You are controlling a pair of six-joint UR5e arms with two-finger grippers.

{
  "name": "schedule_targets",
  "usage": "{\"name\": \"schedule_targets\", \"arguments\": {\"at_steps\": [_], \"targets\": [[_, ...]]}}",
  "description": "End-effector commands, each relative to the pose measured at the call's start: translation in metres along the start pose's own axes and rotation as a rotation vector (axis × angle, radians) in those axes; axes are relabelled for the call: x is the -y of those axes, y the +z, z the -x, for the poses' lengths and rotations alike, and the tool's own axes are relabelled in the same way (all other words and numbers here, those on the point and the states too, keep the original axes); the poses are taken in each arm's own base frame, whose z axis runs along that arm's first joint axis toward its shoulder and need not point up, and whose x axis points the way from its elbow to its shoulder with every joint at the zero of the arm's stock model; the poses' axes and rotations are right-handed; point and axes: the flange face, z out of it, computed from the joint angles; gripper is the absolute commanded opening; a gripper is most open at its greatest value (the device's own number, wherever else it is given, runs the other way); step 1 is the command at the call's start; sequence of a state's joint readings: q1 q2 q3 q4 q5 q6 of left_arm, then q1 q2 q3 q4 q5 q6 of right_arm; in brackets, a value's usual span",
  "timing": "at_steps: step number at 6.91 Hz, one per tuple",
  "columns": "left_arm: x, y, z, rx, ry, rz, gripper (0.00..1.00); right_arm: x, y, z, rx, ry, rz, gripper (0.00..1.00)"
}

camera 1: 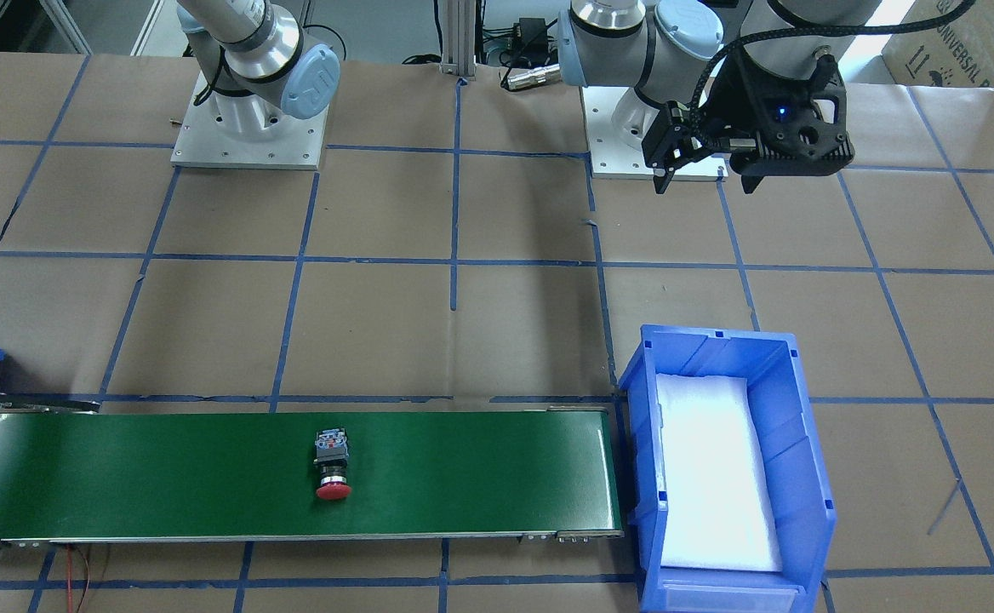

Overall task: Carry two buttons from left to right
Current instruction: 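Release the yellow button and move the right gripper back over the belt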

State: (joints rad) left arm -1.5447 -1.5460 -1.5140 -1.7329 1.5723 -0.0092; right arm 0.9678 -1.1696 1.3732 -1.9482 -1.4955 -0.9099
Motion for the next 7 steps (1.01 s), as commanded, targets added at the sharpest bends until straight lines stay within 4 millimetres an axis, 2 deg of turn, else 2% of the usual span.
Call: {"name": "schedule_targets", "arguments": {"at_steps": [1, 2, 3, 4, 5, 6, 7], "targets": [[0.000, 0.000, 0.000, 0.000, 0.000, -0.001, 1.00, 0.066, -0.002, 0.097, 0.026, 0.036, -0.013, 1.00], [0.000, 0.000, 0.000, 0.000, 0.000, -0.001, 1.00, 0.092, 0.004, 0.155, 0.046, 0.056, -0.005, 1.00], [0.000, 0.000, 0.000, 0.000, 0.000, -0.001, 1.00, 0.106, 0.009, 0.198, 0.044, 0.084, 0.018, 1.00], [0.000, 0.000, 0.000, -0.002, 0.000, -0.001, 1.00, 0.117, 0.003, 0.241, 0.025, 0.117, 0.031, 1.00], [0.000, 0.000, 0.000, -0.002, 0.000, -0.001, 1.00, 0.114, 0.011, 0.301, 0.044, 0.230, 0.087, 1.00], [0.000, 0.001, 0.000, -0.002, 0.000, 0.001, 1.00, 0.103, 0.020, 0.337, 0.055, 0.283, 0.115, 1.00], [0.000, 0.001, 0.000, -0.002, 0.000, 0.001, 1.00, 0.096, 0.027, 0.345, 0.058, 0.312, 0.125, 0.99]]}}
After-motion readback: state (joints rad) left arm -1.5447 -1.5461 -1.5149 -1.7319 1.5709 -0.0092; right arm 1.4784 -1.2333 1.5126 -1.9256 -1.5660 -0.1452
